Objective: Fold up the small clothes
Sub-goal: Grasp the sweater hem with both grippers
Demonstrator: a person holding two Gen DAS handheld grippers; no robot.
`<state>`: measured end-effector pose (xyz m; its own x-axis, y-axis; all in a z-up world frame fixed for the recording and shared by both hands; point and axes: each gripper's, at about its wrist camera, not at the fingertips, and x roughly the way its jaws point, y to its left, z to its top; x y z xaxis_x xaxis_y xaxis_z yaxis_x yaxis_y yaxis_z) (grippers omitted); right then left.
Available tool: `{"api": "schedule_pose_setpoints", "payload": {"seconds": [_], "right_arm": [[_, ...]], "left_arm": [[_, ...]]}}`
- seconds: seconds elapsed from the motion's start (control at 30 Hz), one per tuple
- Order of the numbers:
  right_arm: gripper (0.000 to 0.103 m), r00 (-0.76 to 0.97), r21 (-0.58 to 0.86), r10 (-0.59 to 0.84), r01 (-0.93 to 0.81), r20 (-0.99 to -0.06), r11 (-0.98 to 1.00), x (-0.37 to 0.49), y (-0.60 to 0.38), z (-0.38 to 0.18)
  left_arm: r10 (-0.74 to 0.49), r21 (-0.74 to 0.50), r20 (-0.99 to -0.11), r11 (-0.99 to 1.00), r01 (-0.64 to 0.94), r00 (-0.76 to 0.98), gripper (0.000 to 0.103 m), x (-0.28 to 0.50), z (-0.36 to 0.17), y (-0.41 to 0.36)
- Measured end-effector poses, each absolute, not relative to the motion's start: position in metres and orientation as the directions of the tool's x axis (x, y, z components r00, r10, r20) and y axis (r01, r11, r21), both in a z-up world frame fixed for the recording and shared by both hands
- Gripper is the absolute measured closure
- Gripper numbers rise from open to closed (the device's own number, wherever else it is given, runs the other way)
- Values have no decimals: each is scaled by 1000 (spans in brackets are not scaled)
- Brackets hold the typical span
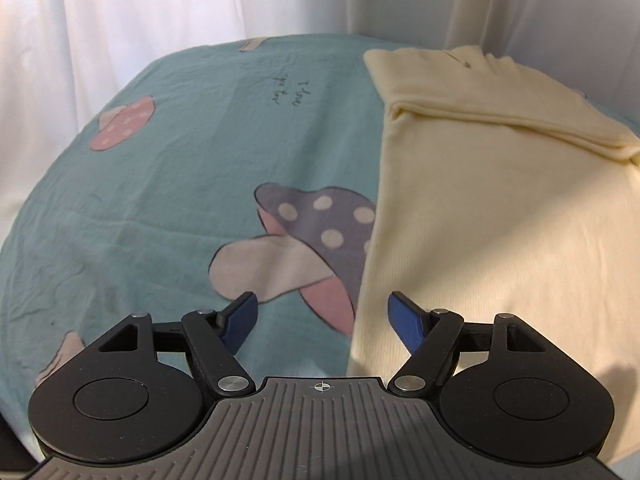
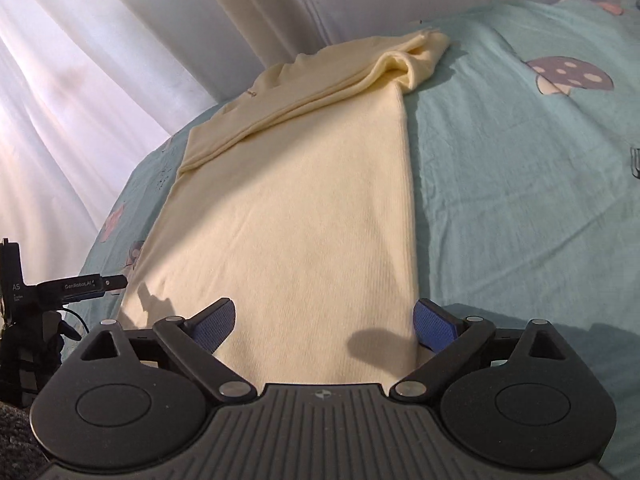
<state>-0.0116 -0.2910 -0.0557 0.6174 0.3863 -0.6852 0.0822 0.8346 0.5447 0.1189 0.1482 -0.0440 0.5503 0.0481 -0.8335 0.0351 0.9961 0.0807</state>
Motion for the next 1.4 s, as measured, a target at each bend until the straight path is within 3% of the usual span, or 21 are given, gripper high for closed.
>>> {"api": "schedule_pose_setpoints", "payload": {"seconds": [0.17, 0.23, 0.3, 0.37, 0.47, 0.53, 0.57, 0.63, 0.73, 0.87, 1.03, 1.17, 1.23, 1.3, 1.33, 1.37, 1.4], "right_arm": [[11, 547, 626, 493, 75, -677, 776, -24, -299, -60], [22, 529, 655, 524, 81, -668, 752, -30, -301, -63], [50, 512, 694, 559, 108, -652, 712, -34, -306, -69], [67, 500, 729, 584, 153, -639, 667, -37, -313, -78], [81, 502, 775, 614, 214, -609, 594, -39, -321, -90], [90, 502, 786, 621, 235, -602, 572, -39, -322, -96], [95, 501, 788, 623, 239, -601, 568, -39, -322, -98], [95, 503, 797, 632, 234, -589, 557, -39, -321, -101], [96, 514, 803, 634, 213, -577, 557, -38, -321, -99], [97, 565, 830, 635, 182, -527, 527, -33, -326, -88], [97, 677, 827, 573, 97, -462, 553, 2, -333, -57], [97, 782, 725, 418, 62, -462, 686, 41, -331, -34], [96, 811, 655, 327, 89, -485, 750, 58, -326, -28], [89, 838, 582, 242, 106, -488, 807, 66, -322, -23], [85, 847, 544, 215, 102, -487, 833, 67, -319, -21], [68, 856, 491, 187, 87, -481, 867, 67, -315, -19], [45, 863, 438, 154, 85, -482, 895, 65, -310, -18]], "left_arm": [[0, 83, -873, 985, 149, 488, 30, 95, -49, 147], [3, 91, -888, 981, 169, 459, 36, 91, -52, 148], [-37, 36, -903, 986, 162, 427, 41, 89, -53, 154], [-122, -78, -913, 989, 128, 390, 48, 88, -53, 165], [-174, -141, -912, 983, 113, 372, 51, 87, -51, 170], [-202, -173, -913, 978, 113, 354, 67, 89, -50, 170], [-215, -189, -914, 976, 108, 343, 71, 90, -50, 170], [-231, -205, -916, 972, 112, 328, 83, 92, -49, 168], [-234, -211, -917, 972, 106, 324, 93, 94, -49, 168], [-276, -271, -884, 960, 67, 378, 94, 102, -34, 171], [-350, -340, -740, 932, 129, 574, 95, 129, 11, 161], [-299, -306, -643, 944, 121, 705, 94, 164, 22, 146], [-217, -250, -638, 966, 68, 738, 94, 183, 15, 133], [-150, -185, -653, 982, 35, 742, 92, 195, 7, 121], [-139, -162, -650, 986, 43, 747, 83, 197, 4, 117], [-144, -149, -641, 987, 62, 754, 76, 197, 2, 115], [-153, -136, -634, 987, 86, 758, 58, 196, -1, 113]]}}
